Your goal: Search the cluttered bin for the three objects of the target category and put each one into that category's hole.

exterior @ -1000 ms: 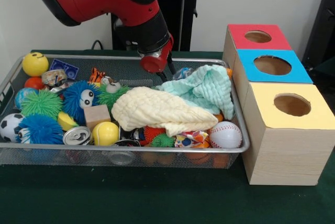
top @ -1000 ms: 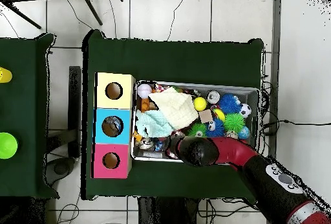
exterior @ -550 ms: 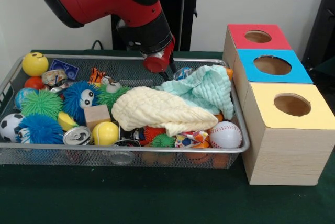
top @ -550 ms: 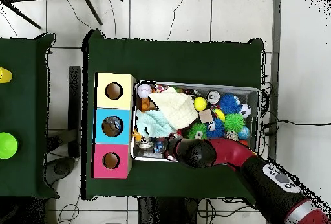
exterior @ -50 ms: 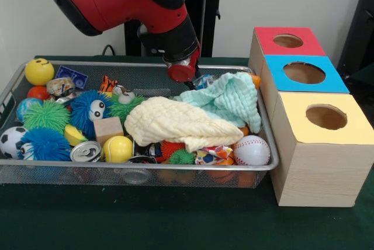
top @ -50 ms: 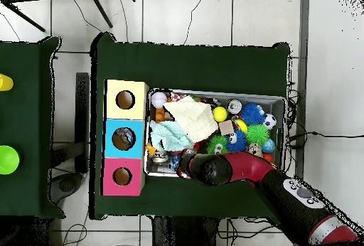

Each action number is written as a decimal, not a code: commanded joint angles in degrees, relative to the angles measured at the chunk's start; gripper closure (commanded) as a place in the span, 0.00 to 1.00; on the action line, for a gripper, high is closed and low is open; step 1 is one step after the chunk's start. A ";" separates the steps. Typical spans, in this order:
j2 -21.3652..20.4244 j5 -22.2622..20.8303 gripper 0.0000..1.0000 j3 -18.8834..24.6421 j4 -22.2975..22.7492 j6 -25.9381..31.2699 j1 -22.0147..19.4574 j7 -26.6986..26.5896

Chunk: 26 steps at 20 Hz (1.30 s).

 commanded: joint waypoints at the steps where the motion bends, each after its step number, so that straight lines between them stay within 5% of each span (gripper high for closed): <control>1: 5.61 -3.73 0.00 4.51 -4.24 -5.19 2.64 2.19; 6: 5.17 -2.93 0.00 4.21 -3.89 -4.25 3.14 2.94; 7: 5.43 -2.82 1.00 4.50 -3.85 -4.14 2.88 2.67; 12: 6.76 -2.37 1.00 6.71 -3.70 -2.91 1.38 -0.27; 14: 5.01 -0.15 1.00 4.94 -3.10 -2.03 2.71 4.21; 26: -0.10 3.32 1.00 5.60 -1.55 1.96 3.60 6.67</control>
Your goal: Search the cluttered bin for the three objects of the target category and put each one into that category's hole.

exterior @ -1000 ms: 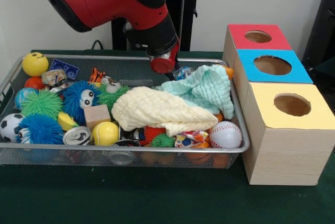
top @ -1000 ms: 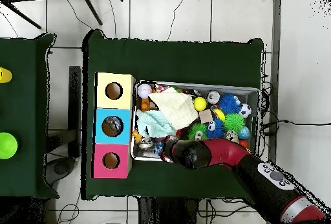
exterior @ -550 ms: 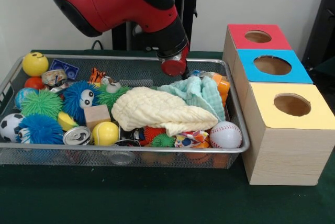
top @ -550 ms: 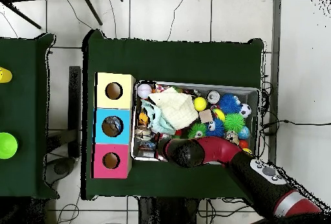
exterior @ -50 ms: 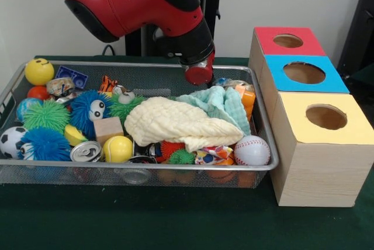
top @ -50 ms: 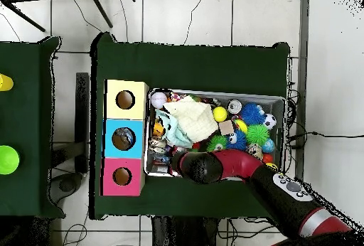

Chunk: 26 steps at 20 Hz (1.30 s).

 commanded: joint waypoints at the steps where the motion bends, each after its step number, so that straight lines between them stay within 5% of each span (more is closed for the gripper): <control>1: -2.57 3.82 1.00 3.95 -0.93 3.69 1.85 7.05; 26: -7.38 10.99 1.00 3.37 -4.90 12.70 1.49 2.96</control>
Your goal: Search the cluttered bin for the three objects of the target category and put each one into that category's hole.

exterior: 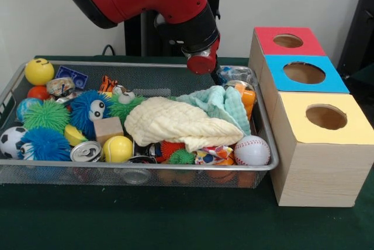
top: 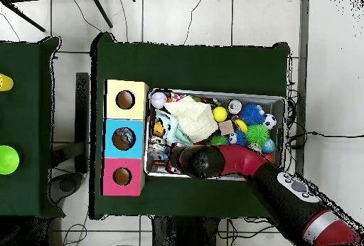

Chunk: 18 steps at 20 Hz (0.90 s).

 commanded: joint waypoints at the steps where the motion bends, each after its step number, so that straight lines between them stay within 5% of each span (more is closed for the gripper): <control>1: -2.41 3.15 1.00 3.14 -5.78 8.27 -0.05 2.63; 18: -4.54 6.53 1.00 8.47 -2.46 9.92 -3.51 2.86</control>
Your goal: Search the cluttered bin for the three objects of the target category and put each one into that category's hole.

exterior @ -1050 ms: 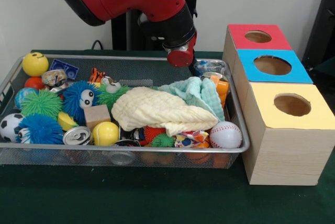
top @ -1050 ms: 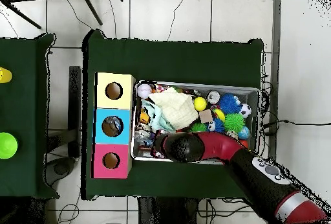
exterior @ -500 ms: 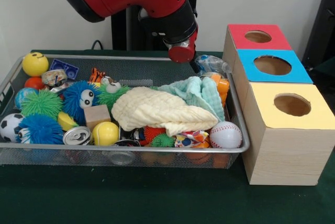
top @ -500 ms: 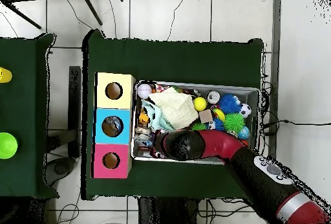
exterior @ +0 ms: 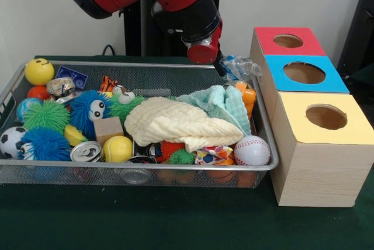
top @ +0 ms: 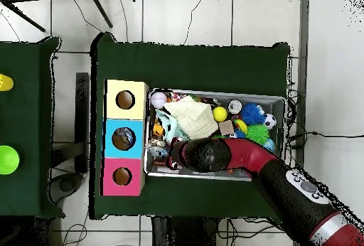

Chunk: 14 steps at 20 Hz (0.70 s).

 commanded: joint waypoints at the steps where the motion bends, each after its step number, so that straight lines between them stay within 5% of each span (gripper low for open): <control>1: -2.08 2.76 1.00 3.96 -2.32 4.90 -1.18 3.09; 14: -7.38 7.88 1.00 5.94 2.54 1.25 2.02 10.83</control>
